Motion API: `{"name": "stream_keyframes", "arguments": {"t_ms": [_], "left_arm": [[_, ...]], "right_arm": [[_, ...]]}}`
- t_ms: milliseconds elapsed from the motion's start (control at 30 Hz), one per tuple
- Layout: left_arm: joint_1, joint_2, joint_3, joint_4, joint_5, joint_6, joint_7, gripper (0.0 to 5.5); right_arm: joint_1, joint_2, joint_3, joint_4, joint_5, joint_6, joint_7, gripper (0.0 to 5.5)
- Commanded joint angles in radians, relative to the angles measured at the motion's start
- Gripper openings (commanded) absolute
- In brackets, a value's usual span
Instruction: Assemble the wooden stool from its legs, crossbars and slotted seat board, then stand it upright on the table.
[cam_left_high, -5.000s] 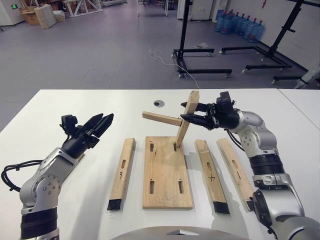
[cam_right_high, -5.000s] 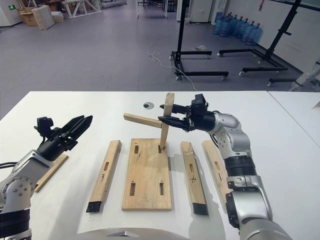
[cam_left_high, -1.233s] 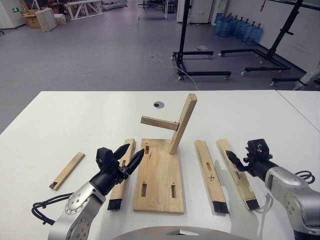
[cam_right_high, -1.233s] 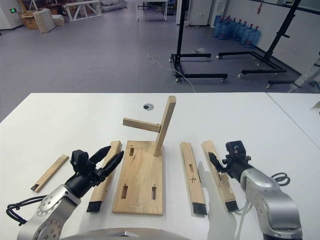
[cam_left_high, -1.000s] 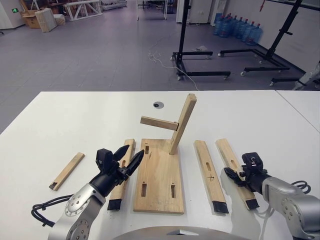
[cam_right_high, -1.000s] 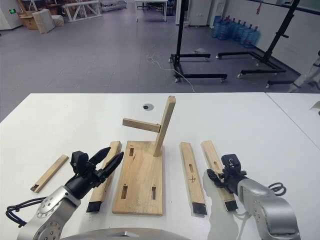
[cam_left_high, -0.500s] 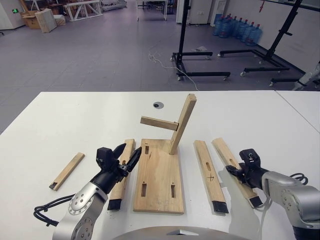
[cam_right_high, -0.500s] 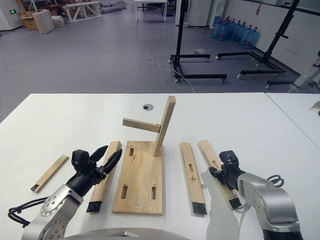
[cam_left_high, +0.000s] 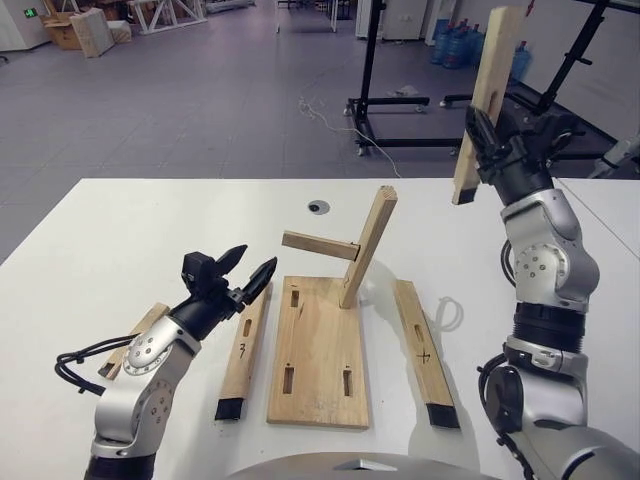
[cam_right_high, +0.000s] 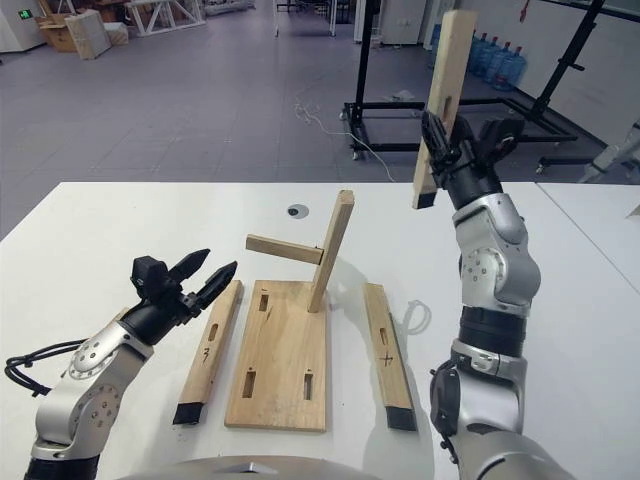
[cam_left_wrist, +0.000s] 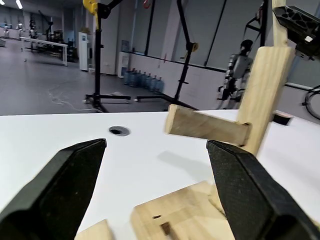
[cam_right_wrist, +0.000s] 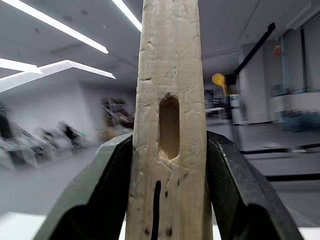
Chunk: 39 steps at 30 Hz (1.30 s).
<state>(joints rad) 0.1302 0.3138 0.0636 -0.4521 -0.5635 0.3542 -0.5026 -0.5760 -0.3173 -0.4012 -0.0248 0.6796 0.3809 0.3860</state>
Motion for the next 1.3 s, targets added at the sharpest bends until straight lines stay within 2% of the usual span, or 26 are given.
{"name": "stream_keyframes", "arguments": {"t_ms": [33, 100, 200, 300, 433, 533, 633, 733, 867, 1067, 1300], "left_arm": [[-0.003, 0.039, 0.026, -0.013, -0.08, 0.04, -0.07, 3.68], [0.006, 0.048, 0.028, -0.02, -0.1, 0.049, -0.084, 3.68], [0.015, 0.062, 0.037, -0.029, -0.124, 0.062, -0.1, 3.68], [0.016, 0.074, 0.045, -0.037, -0.159, 0.08, -0.114, 3.68], [0.024, 0.096, 0.056, -0.079, -0.293, 0.136, -0.181, 3.68], [0.021, 0.124, 0.09, -0.096, -0.471, 0.204, -0.252, 3.68], [0.04, 0.167, 0.093, -0.101, -0.517, 0.241, -0.296, 3.68], [0.031, 0.153, 0.102, -0.096, -0.573, 0.251, -0.291, 3.68], [0.007, 0.13, 0.061, -0.074, -0.544, 0.243, -0.279, 3.68], [0.015, 0.12, 0.024, -0.083, -0.525, 0.234, -0.29, 3.68], [0.031, 0.106, -0.005, -0.104, -0.486, 0.213, -0.281, 3.68]], "right_arm": [[0.193, -0.026, -0.075, -0.15, 0.442, 0.246, 0.284, 2.03], [0.361, -0.053, -0.016, -0.219, 0.521, 0.353, 0.404, 2.03], [0.515, -0.075, 0.075, -0.323, 0.589, 0.451, 0.506, 2.03], [0.593, -0.134, 0.224, -0.381, 0.442, 0.429, 0.613, 2.03], [0.53, -0.126, 0.362, -0.347, 0.286, 0.334, 0.671, 2.03], [0.468, -0.096, 0.42, -0.308, 0.23, 0.281, 0.695, 2.03], [0.416, -0.087, 0.459, -0.292, 0.214, 0.267, 0.724, 2.03], [0.402, -0.104, 0.518, -0.292, 0.17, 0.249, 0.774, 2.03], [0.363, -0.095, 0.572, -0.267, 0.142, 0.247, 0.806, 2.03], [0.282, -0.035, 0.564, -0.205, 0.197, 0.299, 0.785, 2.03], [0.26, -0.072, 0.606, -0.169, 0.136, 0.307, 0.811, 2.02]]}}
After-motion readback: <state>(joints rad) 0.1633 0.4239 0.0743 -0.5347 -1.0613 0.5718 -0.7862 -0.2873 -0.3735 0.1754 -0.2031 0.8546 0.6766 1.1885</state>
